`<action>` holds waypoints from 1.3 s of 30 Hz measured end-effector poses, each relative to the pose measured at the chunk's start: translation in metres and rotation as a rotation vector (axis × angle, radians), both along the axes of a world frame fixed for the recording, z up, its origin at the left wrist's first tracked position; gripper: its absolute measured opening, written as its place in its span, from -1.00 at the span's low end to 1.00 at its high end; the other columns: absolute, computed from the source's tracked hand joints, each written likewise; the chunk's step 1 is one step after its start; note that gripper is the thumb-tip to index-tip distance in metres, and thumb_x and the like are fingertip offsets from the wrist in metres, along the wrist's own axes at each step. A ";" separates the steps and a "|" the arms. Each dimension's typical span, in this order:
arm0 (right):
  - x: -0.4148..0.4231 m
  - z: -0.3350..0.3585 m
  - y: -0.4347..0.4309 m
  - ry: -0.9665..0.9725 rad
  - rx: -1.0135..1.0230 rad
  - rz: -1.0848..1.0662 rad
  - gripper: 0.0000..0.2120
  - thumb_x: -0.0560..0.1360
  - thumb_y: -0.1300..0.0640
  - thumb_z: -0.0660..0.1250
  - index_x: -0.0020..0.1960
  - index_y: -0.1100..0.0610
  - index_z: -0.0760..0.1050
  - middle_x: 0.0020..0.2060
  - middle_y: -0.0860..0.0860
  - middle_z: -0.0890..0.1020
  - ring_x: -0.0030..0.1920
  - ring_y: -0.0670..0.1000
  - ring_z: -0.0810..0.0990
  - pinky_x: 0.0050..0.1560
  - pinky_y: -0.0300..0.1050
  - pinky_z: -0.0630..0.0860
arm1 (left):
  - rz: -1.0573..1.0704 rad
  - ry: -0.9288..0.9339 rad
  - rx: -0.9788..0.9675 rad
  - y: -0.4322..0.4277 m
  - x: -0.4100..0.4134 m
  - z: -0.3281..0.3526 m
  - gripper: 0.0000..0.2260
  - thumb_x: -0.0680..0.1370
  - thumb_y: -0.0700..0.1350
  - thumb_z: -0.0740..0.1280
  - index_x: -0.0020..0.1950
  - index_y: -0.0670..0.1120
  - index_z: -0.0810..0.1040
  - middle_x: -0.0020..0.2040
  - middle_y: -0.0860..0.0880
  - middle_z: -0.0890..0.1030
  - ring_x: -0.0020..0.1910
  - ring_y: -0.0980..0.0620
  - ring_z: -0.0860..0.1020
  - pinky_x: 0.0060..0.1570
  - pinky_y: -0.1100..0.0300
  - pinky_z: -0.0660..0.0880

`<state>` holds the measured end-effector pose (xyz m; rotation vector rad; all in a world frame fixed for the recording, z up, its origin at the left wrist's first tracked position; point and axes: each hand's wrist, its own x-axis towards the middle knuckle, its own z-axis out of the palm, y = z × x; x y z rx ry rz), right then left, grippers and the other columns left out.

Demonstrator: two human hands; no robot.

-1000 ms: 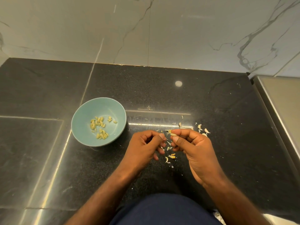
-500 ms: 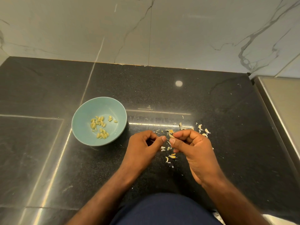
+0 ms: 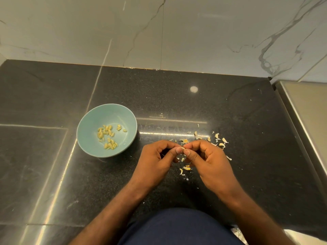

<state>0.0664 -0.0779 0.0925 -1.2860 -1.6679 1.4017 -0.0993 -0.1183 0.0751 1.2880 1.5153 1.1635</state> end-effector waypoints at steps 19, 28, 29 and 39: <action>-0.007 0.015 -0.004 0.067 -0.004 -0.136 -0.89 0.48 0.28 0.42 -0.21 0.14 0.60 -0.39 0.01 0.62 -0.40 -0.06 0.54 -0.36 -0.21 0.51 | -0.017 0.144 0.251 -0.003 0.006 0.004 -0.80 0.55 -0.03 0.37 0.06 -0.09 0.71 -0.12 0.06 0.67 -0.15 0.13 0.64 -0.17 0.13 0.60; -0.011 0.023 -0.004 0.366 -0.532 -0.190 -0.61 0.54 0.32 0.24 -0.39 0.06 0.61 -0.46 0.01 0.49 -0.51 -0.10 0.38 -0.48 -0.27 0.32 | -0.019 0.086 0.340 -0.003 0.007 0.005 -0.83 0.55 -0.11 0.40 0.07 -0.14 0.70 -0.09 0.04 0.69 -0.11 0.16 0.65 -0.13 0.23 0.60; -0.012 0.023 -0.003 0.387 -0.579 -0.193 -0.62 0.54 0.32 0.23 -0.39 0.06 0.60 -0.46 0.00 0.48 -0.51 -0.11 0.37 -0.48 -0.28 0.31 | -0.022 0.045 0.325 -0.002 0.007 0.005 -0.86 0.55 -0.15 0.42 0.07 -0.15 0.70 -0.08 0.05 0.69 -0.12 0.15 0.66 -0.12 0.25 0.59; -0.015 0.021 -0.006 0.563 -0.670 -0.123 -0.87 0.34 0.22 0.36 -0.37 0.05 0.56 -0.46 -0.01 0.48 -0.51 -0.12 0.39 -0.48 -0.26 0.34 | -0.010 -0.368 0.166 -0.003 0.010 0.008 -0.85 0.52 -0.19 0.44 0.05 -0.21 0.69 -0.07 -0.16 0.67 -0.14 0.08 0.63 -0.16 0.27 0.55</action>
